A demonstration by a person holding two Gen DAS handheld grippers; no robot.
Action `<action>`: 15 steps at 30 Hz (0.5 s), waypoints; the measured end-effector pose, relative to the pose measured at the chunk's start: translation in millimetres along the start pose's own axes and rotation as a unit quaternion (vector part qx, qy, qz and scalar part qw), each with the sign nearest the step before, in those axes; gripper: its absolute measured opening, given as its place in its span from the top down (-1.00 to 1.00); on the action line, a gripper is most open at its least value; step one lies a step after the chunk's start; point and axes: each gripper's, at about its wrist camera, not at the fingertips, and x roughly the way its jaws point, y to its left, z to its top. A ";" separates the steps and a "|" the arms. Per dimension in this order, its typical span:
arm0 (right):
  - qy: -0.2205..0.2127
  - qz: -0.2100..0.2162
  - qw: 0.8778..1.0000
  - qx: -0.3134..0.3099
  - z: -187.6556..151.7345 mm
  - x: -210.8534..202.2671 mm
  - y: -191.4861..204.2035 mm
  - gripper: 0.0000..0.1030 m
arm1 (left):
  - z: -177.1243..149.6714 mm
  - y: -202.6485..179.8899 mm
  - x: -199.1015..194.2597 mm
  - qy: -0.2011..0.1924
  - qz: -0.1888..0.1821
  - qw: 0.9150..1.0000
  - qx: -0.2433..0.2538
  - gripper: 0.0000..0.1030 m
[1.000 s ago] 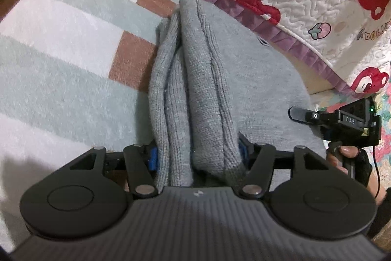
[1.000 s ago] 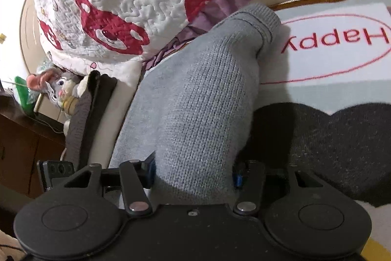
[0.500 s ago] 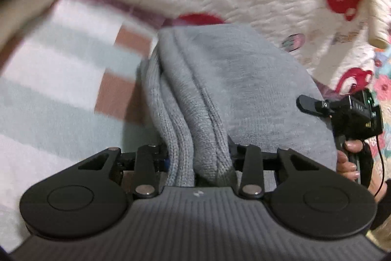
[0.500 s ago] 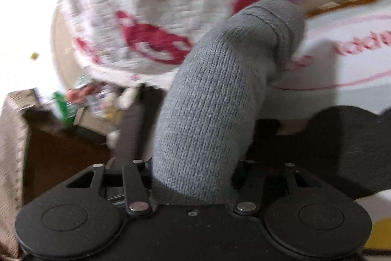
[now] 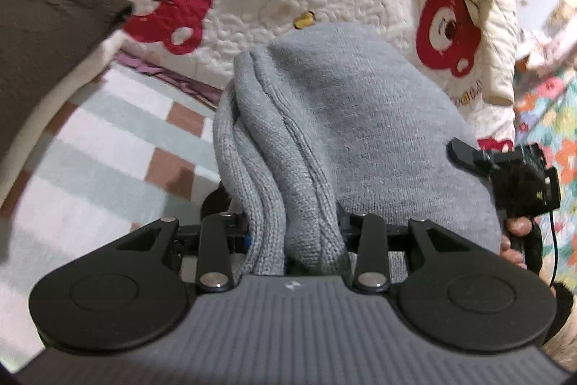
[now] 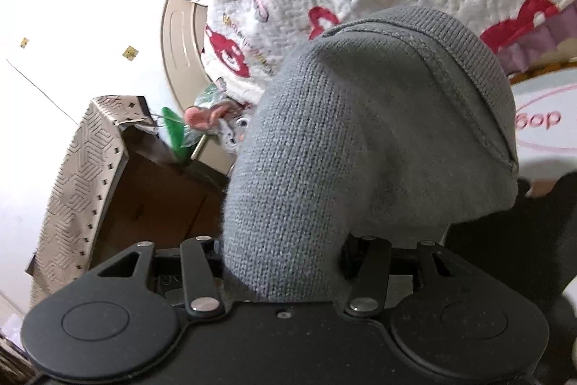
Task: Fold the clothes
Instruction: 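Lift the folded sweater with both grippers and carry it toward the clothes stack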
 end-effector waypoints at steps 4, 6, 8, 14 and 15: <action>0.041 0.010 0.999 -0.013 -11.5 24.5 28.6 -0.10 | -13.2 -8.2 -48.5 -0.013 0.056 0.998 0.005 0.32; 0.061 0.026 0.998 -0.014 -16.7 39.5 39.0 -0.10 | -18.3 -7.0 -77.1 -0.023 0.077 0.997 -0.001 0.32; 0.082 0.046 0.995 -0.018 -19.7 58.0 51.3 -0.10 | -22.4 -6.0 -105.7 -0.034 0.100 0.994 -0.006 0.32; 0.148 0.097 0.983 -0.043 -24.4 121.6 98.7 -0.10 | -26.4 -4.4 -180.1 -0.075 0.200 0.977 -0.013 0.31; 0.160 0.103 0.981 -0.046 -23.4 135.7 107.5 -0.10 | -26.4 -3.6 -189.4 -0.085 0.218 0.972 -0.011 0.31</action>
